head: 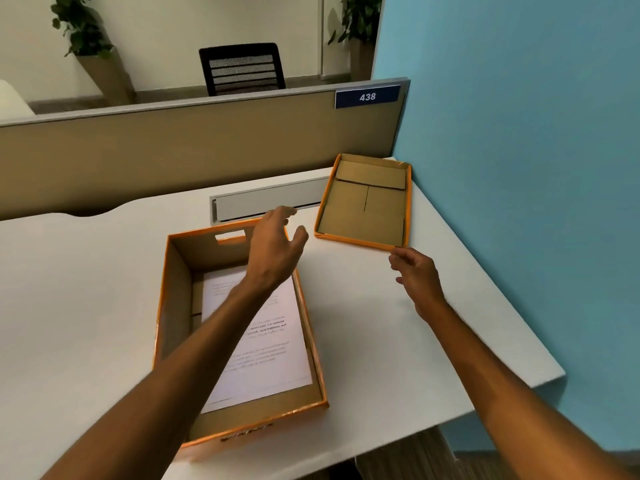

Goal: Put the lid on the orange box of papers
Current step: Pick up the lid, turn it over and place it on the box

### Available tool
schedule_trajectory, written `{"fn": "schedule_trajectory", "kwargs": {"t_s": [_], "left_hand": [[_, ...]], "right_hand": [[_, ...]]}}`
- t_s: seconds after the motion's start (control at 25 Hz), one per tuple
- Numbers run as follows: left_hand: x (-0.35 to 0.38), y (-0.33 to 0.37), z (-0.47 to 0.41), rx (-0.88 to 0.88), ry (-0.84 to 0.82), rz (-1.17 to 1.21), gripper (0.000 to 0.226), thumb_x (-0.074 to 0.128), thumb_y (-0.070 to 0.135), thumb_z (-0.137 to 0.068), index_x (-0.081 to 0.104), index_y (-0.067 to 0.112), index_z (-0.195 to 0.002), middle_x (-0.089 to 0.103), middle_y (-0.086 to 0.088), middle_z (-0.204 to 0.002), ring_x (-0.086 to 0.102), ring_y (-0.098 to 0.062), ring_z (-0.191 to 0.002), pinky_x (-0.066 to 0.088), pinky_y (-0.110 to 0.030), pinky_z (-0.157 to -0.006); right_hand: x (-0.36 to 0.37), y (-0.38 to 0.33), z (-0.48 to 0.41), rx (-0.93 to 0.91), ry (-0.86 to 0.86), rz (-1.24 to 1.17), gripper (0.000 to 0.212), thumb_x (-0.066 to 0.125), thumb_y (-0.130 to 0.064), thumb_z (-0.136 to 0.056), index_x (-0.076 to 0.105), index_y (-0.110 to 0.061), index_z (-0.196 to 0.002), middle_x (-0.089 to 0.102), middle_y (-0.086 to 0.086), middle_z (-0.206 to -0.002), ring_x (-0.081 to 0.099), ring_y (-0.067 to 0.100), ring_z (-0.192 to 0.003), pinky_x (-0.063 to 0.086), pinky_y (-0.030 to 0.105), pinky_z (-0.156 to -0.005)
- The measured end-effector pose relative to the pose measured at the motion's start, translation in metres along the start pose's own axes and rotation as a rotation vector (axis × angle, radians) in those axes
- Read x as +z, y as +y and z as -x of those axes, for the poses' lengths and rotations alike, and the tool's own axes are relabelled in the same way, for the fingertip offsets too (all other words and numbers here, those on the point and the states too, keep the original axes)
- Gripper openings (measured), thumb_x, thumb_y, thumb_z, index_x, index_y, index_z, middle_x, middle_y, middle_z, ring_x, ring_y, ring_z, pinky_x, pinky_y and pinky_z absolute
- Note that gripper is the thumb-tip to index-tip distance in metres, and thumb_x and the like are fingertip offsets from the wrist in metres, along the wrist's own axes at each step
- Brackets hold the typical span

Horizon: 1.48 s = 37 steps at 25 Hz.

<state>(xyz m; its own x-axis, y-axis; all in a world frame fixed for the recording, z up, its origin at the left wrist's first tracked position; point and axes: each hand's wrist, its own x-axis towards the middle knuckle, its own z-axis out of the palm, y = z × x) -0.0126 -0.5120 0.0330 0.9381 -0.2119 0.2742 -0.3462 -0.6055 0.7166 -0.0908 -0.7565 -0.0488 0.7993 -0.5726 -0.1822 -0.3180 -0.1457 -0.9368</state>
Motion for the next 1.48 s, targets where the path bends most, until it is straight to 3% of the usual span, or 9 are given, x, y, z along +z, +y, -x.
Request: {"fn": "schedule_trajectory", "kwargs": {"t_s": [0.28,0.4,0.6,0.72,0.92,1.04,1.16,1.28,1.48], "left_hand": [[0.125,-0.004,-0.092,-0.029,-0.343,-0.207,0.049,0.063,0.030,-0.088,0.052,0.010,-0.131,0.053,-0.011,-0.135,0.056,-0.028,-0.113,0.049,-0.040,-0.088],[0.170,-0.017,-0.104,0.085,-0.534,-0.387,0.052,0.063,0.027,-0.088,0.048,0.013,-0.137,0.054,-0.010,-0.136,0.053,-0.029,-0.118,0.047,-0.042,-0.090],[0.228,-0.037,-0.118,0.344,-0.675,-0.664,0.046,0.055,0.013,-0.090,0.044,0.012,-0.135,0.056,-0.012,-0.128,0.053,-0.030,-0.113,0.046,-0.039,-0.087],[0.245,-0.044,-0.122,0.410,-0.689,-0.749,0.039,0.054,0.011,-0.092,0.048,0.012,-0.130,0.058,-0.012,-0.124,0.057,-0.030,-0.109,0.047,-0.038,-0.086],[0.256,-0.048,-0.132,0.494,-0.657,-0.864,0.027,0.057,0.006,-0.086,0.060,0.014,-0.112,0.063,-0.008,-0.110,0.059,-0.029,-0.102,0.039,-0.035,-0.064],[0.252,-0.051,-0.132,0.526,-0.641,-0.847,0.023,0.057,0.008,-0.087,0.060,0.013,-0.109,0.065,-0.008,-0.104,0.061,-0.029,-0.095,0.033,-0.033,-0.061],[0.244,-0.048,-0.131,0.565,-0.607,-0.822,0.019,0.061,0.009,-0.086,0.063,0.012,-0.105,0.067,-0.008,-0.094,0.062,-0.029,-0.084,0.040,-0.033,-0.059],[0.232,-0.044,-0.131,0.590,-0.546,-0.794,0.015,0.066,0.007,-0.081,0.065,0.011,-0.096,0.068,-0.008,-0.084,0.063,-0.028,-0.073,0.045,-0.033,-0.056],[0.205,-0.031,-0.129,0.664,-0.427,-0.720,0.012,0.066,0.008,-0.084,0.067,0.011,-0.095,0.068,-0.007,-0.078,0.063,-0.027,-0.068,0.045,-0.032,-0.054]], "right_hand": [[-0.012,0.022,-0.118,0.125,0.064,0.117,0.029,0.066,-0.020,-0.088,0.068,-0.013,-0.116,0.070,0.009,-0.111,0.064,0.027,-0.099,0.051,0.033,-0.083],[-0.011,0.032,-0.149,0.168,0.089,0.148,0.032,0.068,-0.020,-0.084,0.067,-0.012,-0.115,0.069,0.011,-0.112,0.063,0.028,-0.100,0.046,0.030,-0.078],[-0.007,0.047,-0.192,0.271,0.117,0.206,0.039,0.067,-0.014,-0.080,0.065,-0.011,-0.120,0.069,0.014,-0.115,0.067,0.035,-0.097,0.057,0.042,-0.082],[-0.006,0.051,-0.208,0.343,0.143,0.162,0.038,0.067,-0.008,-0.074,0.069,-0.011,-0.112,0.070,0.016,-0.110,0.068,0.037,-0.093,0.059,0.049,-0.078],[-0.007,0.053,-0.220,0.390,0.141,0.082,0.024,0.069,0.003,-0.071,0.064,-0.021,-0.069,0.072,0.019,-0.090,0.070,0.034,-0.074,0.062,0.047,-0.064],[-0.012,0.049,-0.222,0.467,0.072,-0.130,0.010,0.067,0.000,-0.078,0.069,-0.007,-0.085,0.070,0.021,-0.092,0.069,0.035,-0.079,0.061,0.048,-0.068],[-0.021,0.038,-0.222,0.560,-0.079,-0.367,0.021,0.061,0.003,-0.083,0.062,0.005,-0.103,0.064,0.021,-0.092,0.065,0.036,-0.083,0.058,0.057,-0.077],[-0.028,0.027,-0.213,0.509,-0.170,-0.559,0.016,0.055,0.010,-0.087,0.063,0.005,-0.100,0.067,0.023,-0.098,0.068,0.037,-0.087,0.061,0.052,-0.068],[-0.040,0.022,-0.198,0.410,-0.199,-0.614,0.024,0.056,0.007,-0.090,0.064,0.006,-0.113,0.068,0.026,-0.112,0.068,0.042,-0.098,0.059,0.055,-0.077]]}}
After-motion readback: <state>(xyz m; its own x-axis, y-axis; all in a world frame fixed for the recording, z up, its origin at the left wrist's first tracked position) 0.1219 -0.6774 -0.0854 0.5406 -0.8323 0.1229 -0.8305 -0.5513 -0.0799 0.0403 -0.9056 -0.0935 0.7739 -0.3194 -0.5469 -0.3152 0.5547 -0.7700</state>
